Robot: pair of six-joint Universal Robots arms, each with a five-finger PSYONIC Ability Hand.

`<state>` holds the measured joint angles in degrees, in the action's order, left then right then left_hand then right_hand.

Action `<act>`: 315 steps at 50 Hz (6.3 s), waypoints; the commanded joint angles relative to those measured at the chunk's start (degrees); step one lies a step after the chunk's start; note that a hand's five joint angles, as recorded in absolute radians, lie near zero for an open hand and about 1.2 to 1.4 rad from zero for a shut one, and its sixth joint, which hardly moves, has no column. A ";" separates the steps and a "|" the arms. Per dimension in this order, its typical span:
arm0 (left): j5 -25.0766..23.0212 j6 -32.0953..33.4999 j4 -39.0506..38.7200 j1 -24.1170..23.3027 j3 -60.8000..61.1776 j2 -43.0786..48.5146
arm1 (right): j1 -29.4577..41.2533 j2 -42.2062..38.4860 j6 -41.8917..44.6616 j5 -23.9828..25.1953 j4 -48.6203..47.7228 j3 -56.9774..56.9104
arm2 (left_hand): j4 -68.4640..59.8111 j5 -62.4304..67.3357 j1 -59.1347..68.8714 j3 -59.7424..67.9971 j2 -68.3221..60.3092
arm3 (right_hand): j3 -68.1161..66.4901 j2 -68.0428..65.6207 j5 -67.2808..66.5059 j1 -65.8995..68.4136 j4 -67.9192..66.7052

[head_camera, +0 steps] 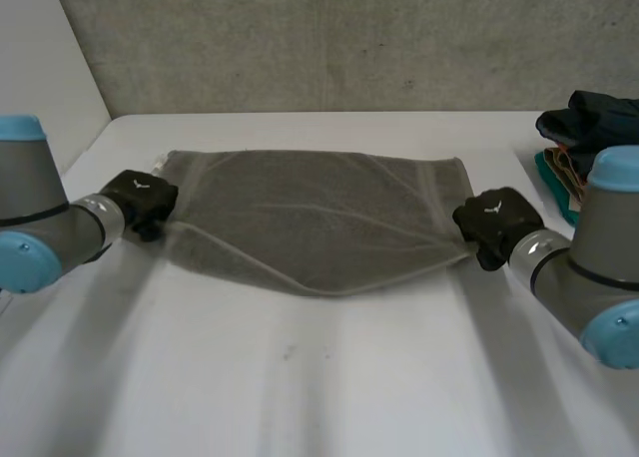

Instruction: Fold the laundry.

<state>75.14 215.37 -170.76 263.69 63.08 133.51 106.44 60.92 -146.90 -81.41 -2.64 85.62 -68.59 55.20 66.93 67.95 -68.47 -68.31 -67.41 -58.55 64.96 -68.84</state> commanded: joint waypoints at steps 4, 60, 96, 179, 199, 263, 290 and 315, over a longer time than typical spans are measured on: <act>3.53 5.29 14.28 -0.02 20.81 -18.86 | 0.17 7.98 11.09 -0.42 16.85 1.39 | -11.41 14.80 13.07 12.05 -11.53 | -11.69 -12.59 -11.45 15.04 -11.16; 12.23 -14.19 -50.03 -8.11 5.21 -16.26 | 0.70 -1.06 0.12 -6.84 -35.16 -22.07 | -11.41 14.80 13.07 12.05 -11.53 | -11.69 -12.59 -11.45 15.04 -11.16; 3.97 13.41 13.08 -3.63 39.94 -54.40 | -4.67 27.76 16.73 -2.36 36.82 -0.45 | -11.41 14.80 13.07 12.05 -11.53 | -11.69 -12.59 -11.45 15.04 -11.16; 4.06 22.37 7.03 0.86 51.10 -44.39 | -7.66 16.96 26.58 -3.58 24.00 13.17 | -11.41 14.80 13.07 12.05 -11.53 | -11.69 -12.59 -11.45 15.04 -11.16; 17.93 11.21 -16.62 -7.93 18.23 -10.12 | -1.50 -9.05 14.09 -3.14 -8.26 -12.66 | -11.41 14.80 13.07 12.05 -11.53 | -11.69 -12.59 -11.45 15.04 -11.16; 12.31 -2.42 -24.97 -12.68 33.07 -31.99 | -26.73 10.28 23.58 -3.05 -4.66 9.30 | 58.59 -55.20 -56.93 -57.95 58.47 | -11.69 -12.59 -11.45 15.04 -11.16; 12.49 -5.40 -25.32 -14.08 34.83 -34.10 | 26.71 -8.80 23.24 11.64 -19.71 1.74 | 58.59 -55.20 -56.93 -57.95 58.47 | 58.31 57.41 58.55 -54.96 58.84; 12.49 -5.23 -28.22 -19.09 34.04 -31.82 | 1.57 6.23 4.86 -3.75 -10.80 16.86 | 58.59 -55.20 -56.93 -57.95 58.47 | -11.69 -12.59 -11.45 15.04 -11.16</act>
<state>87.62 210.16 -199.06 244.96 96.77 101.53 111.42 67.51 -150.51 -80.73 -11.14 103.38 -11.70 2.89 11.52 12.11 -12.08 -62.45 -63.56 -51.84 62.56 -61.74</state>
